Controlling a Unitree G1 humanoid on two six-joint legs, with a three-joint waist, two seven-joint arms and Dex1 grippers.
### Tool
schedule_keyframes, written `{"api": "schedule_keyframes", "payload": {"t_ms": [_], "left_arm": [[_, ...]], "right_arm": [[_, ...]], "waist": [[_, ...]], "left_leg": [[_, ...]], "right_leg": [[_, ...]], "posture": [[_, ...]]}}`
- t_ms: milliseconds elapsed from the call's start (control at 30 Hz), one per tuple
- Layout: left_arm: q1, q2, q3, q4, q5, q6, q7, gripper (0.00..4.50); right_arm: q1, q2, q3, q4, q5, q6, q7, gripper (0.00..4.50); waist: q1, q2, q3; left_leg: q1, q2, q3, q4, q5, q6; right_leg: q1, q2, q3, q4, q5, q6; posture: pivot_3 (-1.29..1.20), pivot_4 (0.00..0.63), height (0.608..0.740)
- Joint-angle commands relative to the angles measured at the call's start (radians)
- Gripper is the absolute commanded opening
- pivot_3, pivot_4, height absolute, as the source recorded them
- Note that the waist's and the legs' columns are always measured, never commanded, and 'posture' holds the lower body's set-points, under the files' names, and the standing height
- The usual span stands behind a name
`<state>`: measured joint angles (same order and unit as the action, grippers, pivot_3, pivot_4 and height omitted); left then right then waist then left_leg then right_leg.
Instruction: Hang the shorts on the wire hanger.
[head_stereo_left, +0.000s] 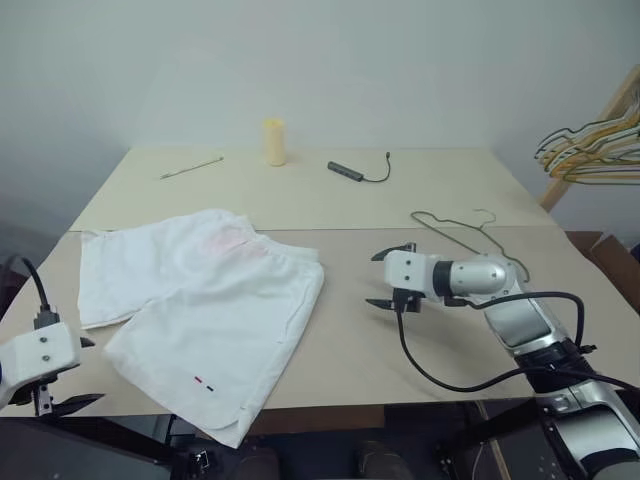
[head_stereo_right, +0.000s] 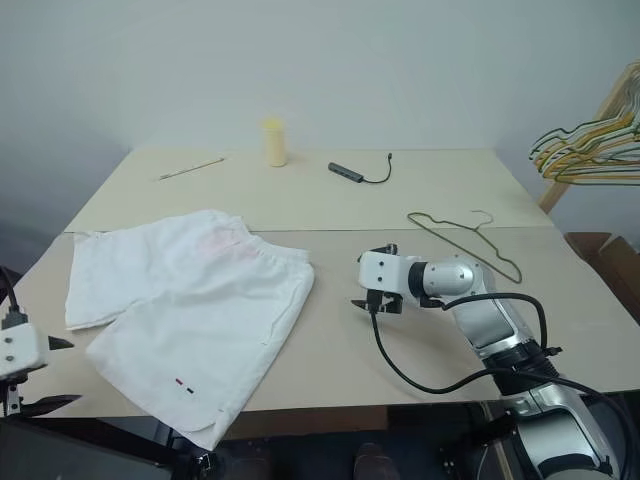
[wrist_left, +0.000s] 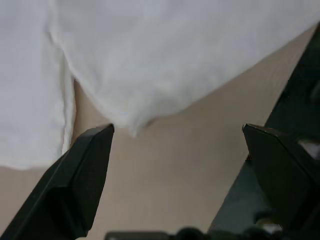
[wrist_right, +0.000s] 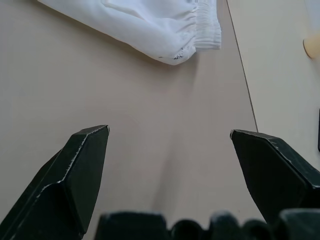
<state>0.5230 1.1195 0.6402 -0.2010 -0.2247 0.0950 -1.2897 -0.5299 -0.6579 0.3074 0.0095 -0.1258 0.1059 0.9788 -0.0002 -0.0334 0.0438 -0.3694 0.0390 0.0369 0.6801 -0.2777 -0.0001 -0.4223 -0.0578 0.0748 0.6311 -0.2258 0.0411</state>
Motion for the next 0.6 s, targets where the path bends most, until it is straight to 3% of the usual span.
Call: {"api": "schedule_keyframes", "payload": {"t_ms": [33,100,333,600], "left_arm": [[0.007,-0.07,-0.013,-0.202,-0.229,0.095,-0.069,4.46],[0.021,-0.1,-0.108,-0.275,-0.256,0.119,-0.081,4.46],[-0.08,-0.188,-0.467,-0.268,-0.043,0.002,0.023,4.46],[-0.144,-0.228,-0.638,-0.183,0.195,-0.198,0.157,4.46]], "right_arm": [[-0.014,0.004,-0.02,-0.022,0.004,-0.019,-0.012,4.5],[-0.009,0.007,-0.021,-0.025,0.002,-0.018,-0.014,4.5],[0.008,0.007,-0.037,-0.053,0.006,0.002,-0.022,4.5],[0.035,0.008,-0.064,-0.103,0.03,0.045,-0.033,4.5]], "waist": [[0.003,0.0,0.0],[0.002,0.0,0.0],[0.001,0.001,0.0],[-0.006,0.001,-0.001]], "left_leg": [[0.0,0.0,0.0,0.0,0.0,0.0],[0.001,0.0,0.0,0.0,0.0,0.0],[0.003,0.001,-0.001,0.001,0.001,-0.001],[0.002,0.0,-0.002,0.001,0.001,0.0]], "right_leg": [[0.0,0.0,0.0,0.0,0.0,0.0],[0.001,0.001,0.0,0.001,0.0,0.0],[0.002,0.003,0.0,0.002,0.001,-0.002],[0.002,0.003,0.001,0.001,0.001,-0.002]], "posture": [[0.09,0.0,0.74],[0.09,0.0,0.74],[0.06,0.0,0.74],[0.04,0.0,0.74]]}}
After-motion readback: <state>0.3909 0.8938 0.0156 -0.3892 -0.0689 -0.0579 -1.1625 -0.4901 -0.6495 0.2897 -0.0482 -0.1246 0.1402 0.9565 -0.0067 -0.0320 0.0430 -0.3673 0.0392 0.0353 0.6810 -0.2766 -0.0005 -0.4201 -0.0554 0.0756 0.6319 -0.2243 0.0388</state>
